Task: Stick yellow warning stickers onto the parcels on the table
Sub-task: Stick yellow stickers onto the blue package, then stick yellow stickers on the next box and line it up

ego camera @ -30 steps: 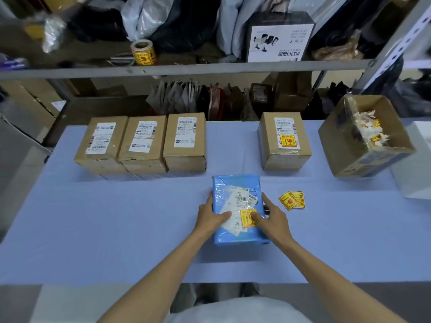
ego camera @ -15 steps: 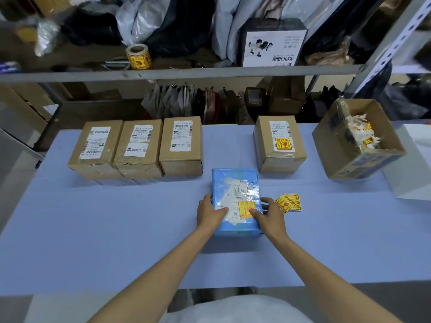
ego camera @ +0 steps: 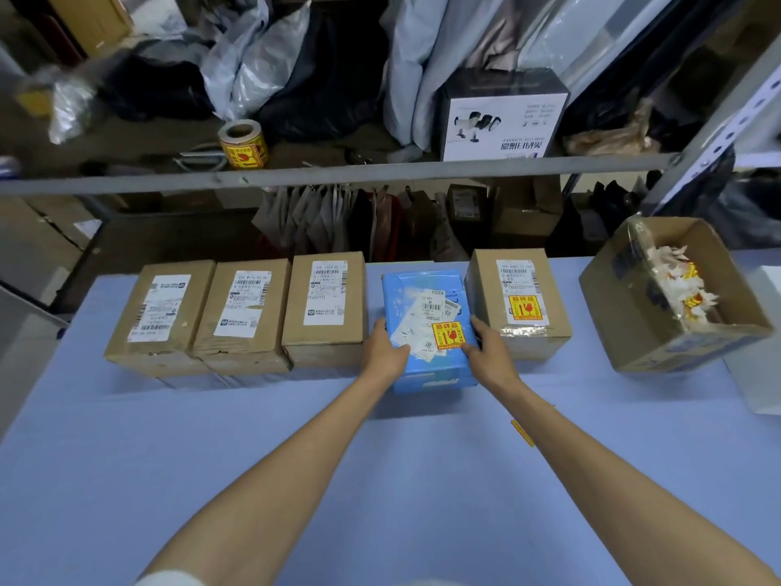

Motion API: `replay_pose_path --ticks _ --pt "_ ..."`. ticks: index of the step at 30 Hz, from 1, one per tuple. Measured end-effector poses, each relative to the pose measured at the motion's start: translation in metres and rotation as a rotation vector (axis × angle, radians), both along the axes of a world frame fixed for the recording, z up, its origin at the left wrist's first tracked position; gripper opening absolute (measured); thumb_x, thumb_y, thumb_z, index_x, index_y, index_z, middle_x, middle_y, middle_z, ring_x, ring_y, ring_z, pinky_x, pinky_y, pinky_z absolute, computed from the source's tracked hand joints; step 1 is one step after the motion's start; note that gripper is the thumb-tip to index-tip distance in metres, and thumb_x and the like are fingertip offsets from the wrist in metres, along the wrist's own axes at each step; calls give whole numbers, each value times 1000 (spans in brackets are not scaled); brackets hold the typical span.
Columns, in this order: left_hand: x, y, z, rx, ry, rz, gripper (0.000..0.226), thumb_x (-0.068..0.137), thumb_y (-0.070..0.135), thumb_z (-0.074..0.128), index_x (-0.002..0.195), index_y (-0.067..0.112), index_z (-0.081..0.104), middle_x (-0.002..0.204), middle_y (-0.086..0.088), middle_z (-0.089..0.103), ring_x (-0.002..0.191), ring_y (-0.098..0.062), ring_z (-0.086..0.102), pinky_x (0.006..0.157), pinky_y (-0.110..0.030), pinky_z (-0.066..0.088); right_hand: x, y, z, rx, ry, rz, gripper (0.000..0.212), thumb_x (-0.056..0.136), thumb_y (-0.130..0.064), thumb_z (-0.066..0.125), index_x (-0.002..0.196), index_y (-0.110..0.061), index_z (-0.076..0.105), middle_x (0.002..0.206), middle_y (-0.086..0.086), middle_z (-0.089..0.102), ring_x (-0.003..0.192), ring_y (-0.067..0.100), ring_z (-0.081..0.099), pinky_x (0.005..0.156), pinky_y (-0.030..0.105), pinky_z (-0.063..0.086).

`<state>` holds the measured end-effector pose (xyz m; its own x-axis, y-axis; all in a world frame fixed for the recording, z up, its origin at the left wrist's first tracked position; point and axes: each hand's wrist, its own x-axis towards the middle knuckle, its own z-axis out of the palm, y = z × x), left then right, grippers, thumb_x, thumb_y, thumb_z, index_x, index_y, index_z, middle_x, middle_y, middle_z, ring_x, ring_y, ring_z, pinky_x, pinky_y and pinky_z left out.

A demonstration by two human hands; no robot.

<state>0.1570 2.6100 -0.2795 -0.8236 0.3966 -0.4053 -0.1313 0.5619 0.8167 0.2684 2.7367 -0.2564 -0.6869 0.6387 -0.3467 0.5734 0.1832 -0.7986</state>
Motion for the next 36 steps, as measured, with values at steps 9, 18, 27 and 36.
replay_pose_path --ticks 9,18,27,36 --pt "-53 38 -11 -68 23 -12 52 86 2 56 135 15 44 128 -7 59 115 -25 56 97 -37 49 -60 32 -13 -15 -68 -21 56 97 -3 46 149 -9 28 147 11 43 132 28 44 108 42 40" --pt "-55 44 -30 -95 2 23 55 86 -6 52 137 10 37 131 -11 56 118 -26 54 90 -26 43 -71 32 -27 -14 -105 -68 57 95 3 47 147 -7 29 145 13 45 132 28 44 107 35 36" --pt "-51 44 -21 -156 5 -44 58 89 -3 49 143 12 30 133 -11 52 120 -26 52 87 -25 43 -65 27 -25 39 -72 -74 56 91 5 52 144 -5 34 140 14 49 128 29 48 105 38 40" --pt "-61 29 4 -113 164 10 43 80 -2 56 121 7 51 120 -10 56 109 -26 55 88 -34 45 -57 18 -18 307 -109 118 42 88 2 54 129 -2 47 131 16 50 123 31 46 97 35 40"
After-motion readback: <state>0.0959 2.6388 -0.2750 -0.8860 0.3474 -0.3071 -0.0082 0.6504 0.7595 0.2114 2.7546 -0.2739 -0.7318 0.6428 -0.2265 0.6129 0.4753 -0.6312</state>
